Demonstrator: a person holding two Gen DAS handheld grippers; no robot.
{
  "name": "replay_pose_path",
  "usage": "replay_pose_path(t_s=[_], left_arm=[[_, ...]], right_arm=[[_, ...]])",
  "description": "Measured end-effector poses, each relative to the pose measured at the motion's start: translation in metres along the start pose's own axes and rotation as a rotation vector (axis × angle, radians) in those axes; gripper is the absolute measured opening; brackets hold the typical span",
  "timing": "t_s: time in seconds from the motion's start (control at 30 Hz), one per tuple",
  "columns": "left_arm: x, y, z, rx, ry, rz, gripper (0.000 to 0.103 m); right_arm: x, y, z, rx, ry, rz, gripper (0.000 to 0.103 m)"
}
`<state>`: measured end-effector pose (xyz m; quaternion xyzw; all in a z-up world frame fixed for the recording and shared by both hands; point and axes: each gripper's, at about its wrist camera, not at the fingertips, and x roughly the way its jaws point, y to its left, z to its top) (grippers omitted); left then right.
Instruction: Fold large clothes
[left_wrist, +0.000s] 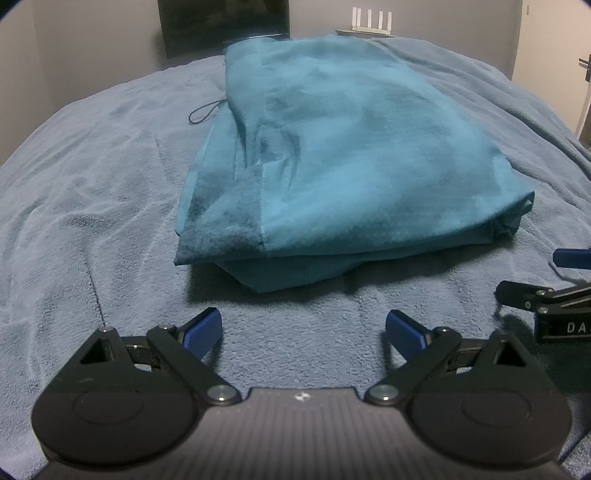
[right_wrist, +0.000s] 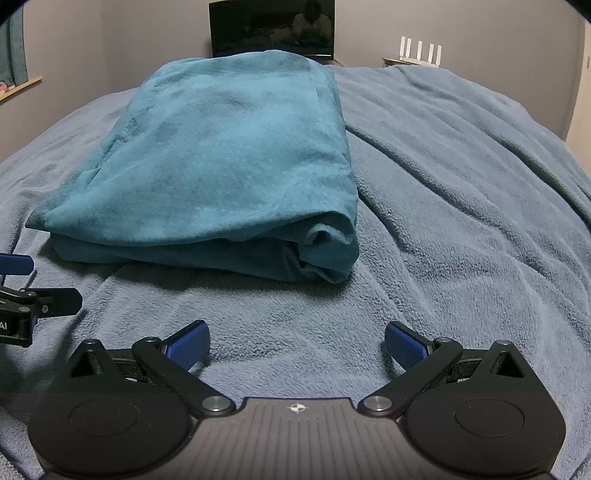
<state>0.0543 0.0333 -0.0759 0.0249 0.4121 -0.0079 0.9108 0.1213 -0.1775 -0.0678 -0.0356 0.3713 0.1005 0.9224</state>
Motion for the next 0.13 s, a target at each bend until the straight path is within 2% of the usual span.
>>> replay_pose_path(t_s=[0.13], left_arm=[[0.0011, 0.0016, 0.0006, -0.005, 0.010, 0.000, 0.096]], right_arm=[[-0.0005, -0.0003, 0.0002, -0.001, 0.001, 0.000, 0.102]])
